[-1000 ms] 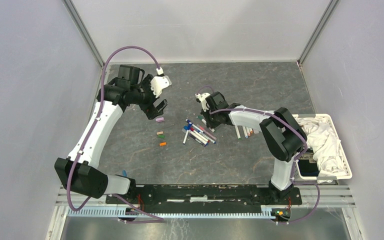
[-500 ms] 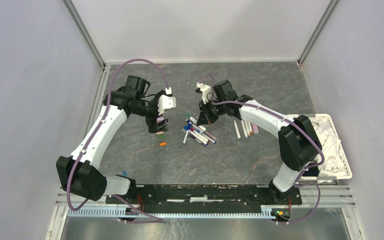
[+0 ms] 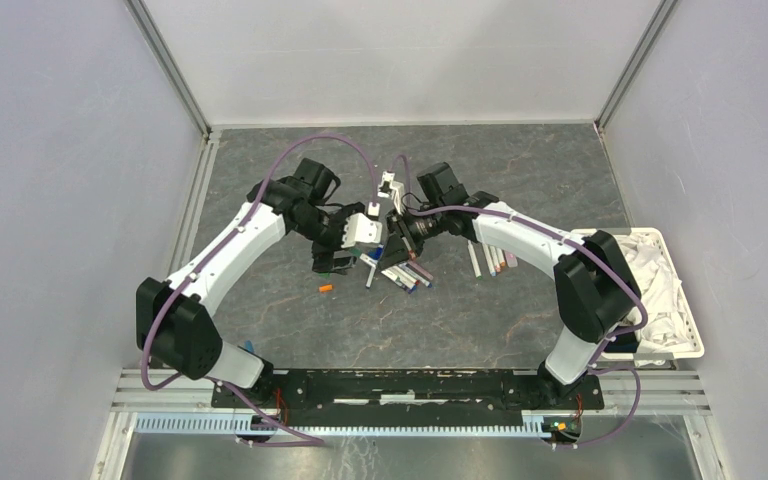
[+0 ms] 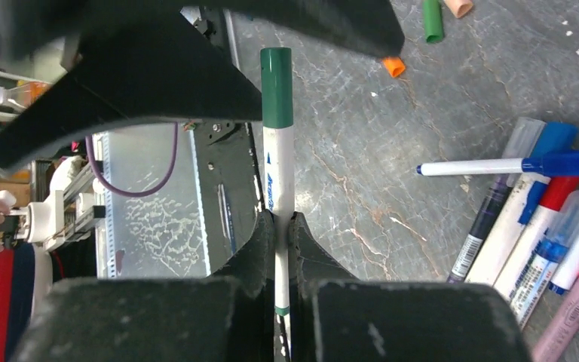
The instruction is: Open the pen caps
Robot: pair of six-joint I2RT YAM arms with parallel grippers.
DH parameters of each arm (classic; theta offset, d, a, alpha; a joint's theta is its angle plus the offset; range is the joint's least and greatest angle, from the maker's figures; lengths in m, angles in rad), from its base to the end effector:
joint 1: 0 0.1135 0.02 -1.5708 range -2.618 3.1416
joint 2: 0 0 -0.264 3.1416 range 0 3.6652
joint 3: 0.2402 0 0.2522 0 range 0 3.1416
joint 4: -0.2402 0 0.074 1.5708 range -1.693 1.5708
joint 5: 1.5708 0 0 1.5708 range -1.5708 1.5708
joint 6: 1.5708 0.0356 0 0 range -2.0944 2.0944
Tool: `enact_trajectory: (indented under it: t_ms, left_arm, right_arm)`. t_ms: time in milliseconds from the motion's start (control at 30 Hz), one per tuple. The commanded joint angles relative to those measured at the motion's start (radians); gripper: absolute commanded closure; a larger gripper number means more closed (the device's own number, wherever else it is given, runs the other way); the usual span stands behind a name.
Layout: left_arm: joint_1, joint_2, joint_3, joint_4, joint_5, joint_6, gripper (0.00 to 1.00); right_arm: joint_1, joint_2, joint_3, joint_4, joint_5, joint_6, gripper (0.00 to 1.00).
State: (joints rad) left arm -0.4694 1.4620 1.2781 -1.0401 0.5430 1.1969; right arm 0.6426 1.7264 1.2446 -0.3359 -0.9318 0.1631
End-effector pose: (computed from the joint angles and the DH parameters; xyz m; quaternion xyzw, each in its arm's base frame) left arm 0.2402 -0.1425 0.2919 0.7334 0.6039 -0.1877 0.2493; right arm 0.2798 0.2452 0.2445 -0.3577 0.7678 0.5131 0.1384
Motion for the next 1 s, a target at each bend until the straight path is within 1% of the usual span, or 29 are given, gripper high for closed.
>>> enact_trajectory:
  t_ms: [0, 67, 133, 300, 400, 433, 467, 500, 533, 567, 633, 667, 733, 800, 867, 900, 933, 967]
  left_arm:
    - [-0.052, -0.029, -0.006, 0.023, -0.06, 0.071, 0.16]
    - [-0.065, -0.031, -0.011, 0.023, -0.068, 0.075, 0.18]
    - [-0.079, -0.031, -0.009, 0.011, -0.08, 0.082, 0.24]
    - [-0.095, -0.04, -0.023, -0.005, -0.13, 0.113, 0.48]
    - [-0.095, -0.052, -0.034, -0.002, -0.148, 0.12, 0.58]
    - [-0.095, -0.054, -0.035, -0.001, -0.145, 0.122, 0.62]
    - [-0.096, -0.056, -0.034, -0.001, -0.142, 0.122, 0.7]
    - [-0.099, -0.058, -0.033, -0.001, -0.137, 0.118, 0.81]
    - [-0.102, -0.06, -0.03, -0.001, -0.13, 0.109, 0.9]
    - [-0.105, -0.061, -0.028, 0.0, -0.123, 0.102, 0.96]
    - [-0.11, -0.066, -0.023, 0.0, -0.11, 0.092, 0.98]
    - [-0.112, -0.067, -0.02, 0.0, -0.104, 0.085, 0.98]
    - [-0.113, -0.068, -0.014, 0.0, -0.099, 0.072, 0.98]
    - [-0.114, -0.069, -0.012, 0.0, -0.101, 0.065, 0.98]
    - [-0.114, -0.071, -0.012, 0.0, -0.106, 0.062, 0.98]
    - [-0.114, -0.071, -0.013, -0.001, -0.107, 0.061, 0.98]
    - [-0.114, -0.073, -0.014, -0.002, -0.109, 0.063, 0.98]
    - [-0.114, -0.074, -0.015, -0.003, -0.113, 0.063, 0.98]
  right_arm:
    - [0.004, 0.02, 0.052, 0.014, -0.101, -0.013, 1.0]
    - [0.006, 0.034, 0.062, 0.0, -0.111, -0.023, 1.0]
    - [0.006, 0.044, 0.068, -0.005, -0.115, -0.027, 1.0]
    - [0.005, 0.061, 0.078, -0.023, -0.114, -0.043, 1.0]
    - [0.006, 0.064, 0.076, -0.015, -0.12, -0.037, 1.0]
    - [0.006, 0.067, 0.077, -0.008, -0.125, -0.03, 1.0]
    - [0.006, 0.068, 0.074, 0.005, -0.129, -0.02, 1.0]
    - [0.007, 0.068, 0.07, 0.019, -0.135, -0.003, 0.99]
    - [0.007, 0.07, 0.065, 0.044, -0.137, 0.017, 0.93]
    - [0.008, 0.07, 0.058, 0.069, -0.137, 0.038, 0.87]
    - [0.016, 0.08, 0.052, 0.113, -0.136, 0.08, 0.77]
    - [0.022, 0.085, 0.052, 0.131, -0.134, 0.1, 0.71]
    - [0.033, 0.098, 0.051, 0.166, -0.135, 0.132, 0.63]
    - [0.049, 0.109, 0.046, 0.206, -0.14, 0.164, 0.59]
    - [0.064, 0.12, 0.047, 0.231, -0.14, 0.183, 0.58]
    - [0.068, 0.128, 0.051, 0.232, -0.139, 0.185, 0.6]
    - [0.069, 0.132, 0.054, 0.232, -0.136, 0.187, 0.65]
    - [0.071, 0.134, 0.055, 0.232, -0.13, 0.19, 0.73]
